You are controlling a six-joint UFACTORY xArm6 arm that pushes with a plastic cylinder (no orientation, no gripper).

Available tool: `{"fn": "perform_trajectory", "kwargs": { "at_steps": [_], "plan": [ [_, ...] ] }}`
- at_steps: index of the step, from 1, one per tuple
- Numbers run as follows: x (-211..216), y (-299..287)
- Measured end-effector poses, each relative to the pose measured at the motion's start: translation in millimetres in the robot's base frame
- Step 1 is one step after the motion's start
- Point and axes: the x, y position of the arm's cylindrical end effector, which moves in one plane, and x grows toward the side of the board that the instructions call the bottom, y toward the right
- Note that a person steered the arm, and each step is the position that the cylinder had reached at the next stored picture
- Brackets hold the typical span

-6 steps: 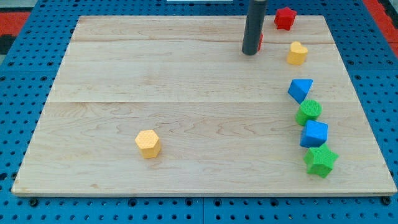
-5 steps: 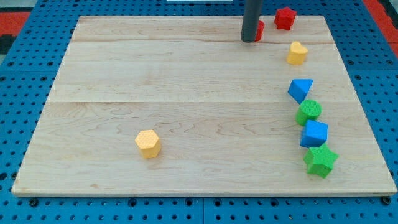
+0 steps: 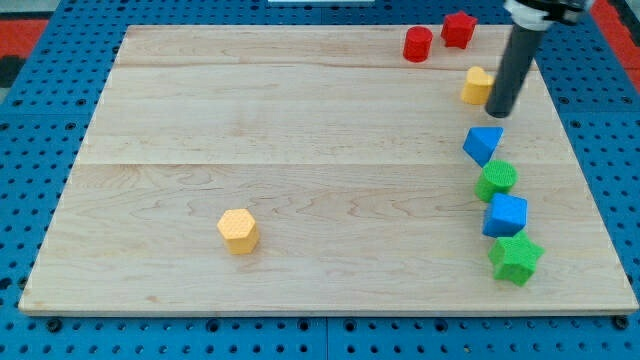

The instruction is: Move the blue triangle left to the red circle

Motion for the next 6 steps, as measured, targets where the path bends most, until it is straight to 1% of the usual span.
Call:
{"fn": "perform_trajectory", "kwargs": {
  "at_steps": [1, 2, 4, 5, 6],
  "plan": [
    [47, -5],
    [48, -62],
    [44, -198],
    [28, -239],
    [7, -226]
  ]
}}
